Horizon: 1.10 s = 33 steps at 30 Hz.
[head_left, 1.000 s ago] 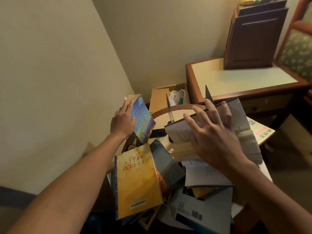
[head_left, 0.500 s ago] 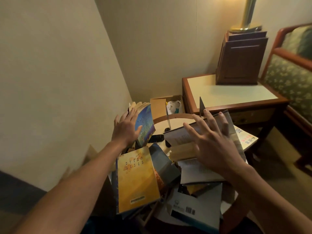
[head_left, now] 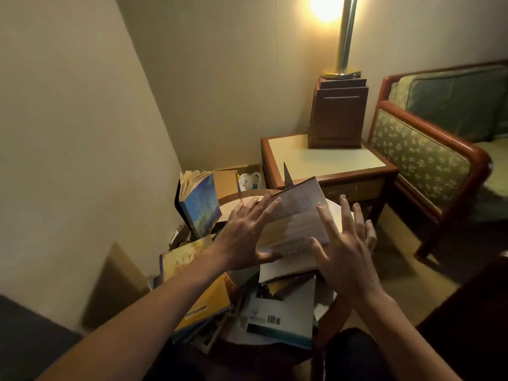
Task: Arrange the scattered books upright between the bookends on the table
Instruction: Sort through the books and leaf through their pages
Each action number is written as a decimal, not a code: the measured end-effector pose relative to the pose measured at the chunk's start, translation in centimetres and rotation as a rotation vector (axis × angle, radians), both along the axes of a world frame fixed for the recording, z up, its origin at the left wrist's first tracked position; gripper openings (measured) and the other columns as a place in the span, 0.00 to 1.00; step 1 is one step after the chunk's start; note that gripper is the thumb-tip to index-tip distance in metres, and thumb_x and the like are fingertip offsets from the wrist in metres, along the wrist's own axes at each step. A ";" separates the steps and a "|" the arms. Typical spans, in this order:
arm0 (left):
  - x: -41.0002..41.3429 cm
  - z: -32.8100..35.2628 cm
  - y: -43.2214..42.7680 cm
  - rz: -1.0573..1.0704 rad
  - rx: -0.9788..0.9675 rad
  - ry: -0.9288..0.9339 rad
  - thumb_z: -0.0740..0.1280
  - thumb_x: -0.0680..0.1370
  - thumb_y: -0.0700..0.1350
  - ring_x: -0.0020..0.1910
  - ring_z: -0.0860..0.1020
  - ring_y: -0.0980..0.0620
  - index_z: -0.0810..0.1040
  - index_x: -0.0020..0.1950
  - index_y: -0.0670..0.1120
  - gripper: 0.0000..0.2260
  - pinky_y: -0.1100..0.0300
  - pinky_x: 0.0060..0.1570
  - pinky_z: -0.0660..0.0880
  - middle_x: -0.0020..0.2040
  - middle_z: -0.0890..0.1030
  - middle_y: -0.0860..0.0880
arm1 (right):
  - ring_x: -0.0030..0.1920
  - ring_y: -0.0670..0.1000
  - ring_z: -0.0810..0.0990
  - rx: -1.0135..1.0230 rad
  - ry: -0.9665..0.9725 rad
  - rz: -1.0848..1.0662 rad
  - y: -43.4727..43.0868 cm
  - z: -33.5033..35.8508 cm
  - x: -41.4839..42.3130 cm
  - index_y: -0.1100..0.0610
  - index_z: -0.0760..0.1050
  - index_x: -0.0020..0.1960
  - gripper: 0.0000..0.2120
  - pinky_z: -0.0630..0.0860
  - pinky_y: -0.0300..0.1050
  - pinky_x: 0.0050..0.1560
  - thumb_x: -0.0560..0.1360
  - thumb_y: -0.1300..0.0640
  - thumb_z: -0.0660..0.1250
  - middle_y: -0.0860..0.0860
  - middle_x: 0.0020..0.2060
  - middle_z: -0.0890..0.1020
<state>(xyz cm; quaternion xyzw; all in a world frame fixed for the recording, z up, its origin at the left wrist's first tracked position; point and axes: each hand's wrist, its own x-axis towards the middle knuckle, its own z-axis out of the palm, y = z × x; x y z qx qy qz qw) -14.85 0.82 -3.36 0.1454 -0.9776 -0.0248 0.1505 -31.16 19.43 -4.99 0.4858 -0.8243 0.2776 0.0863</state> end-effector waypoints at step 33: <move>-3.7 2.4 -1.1 0.274 0.586 0.113 0.67 0.72 0.66 0.30 0.75 0.52 0.82 0.34 0.45 0.24 0.62 0.28 0.68 0.30 0.78 0.50 | 0.58 0.50 0.80 -0.312 -0.827 -0.055 -1.0 -2.1 0.2 0.46 0.66 0.76 0.28 0.83 0.44 0.50 0.80 0.65 0.64 0.52 0.72 0.70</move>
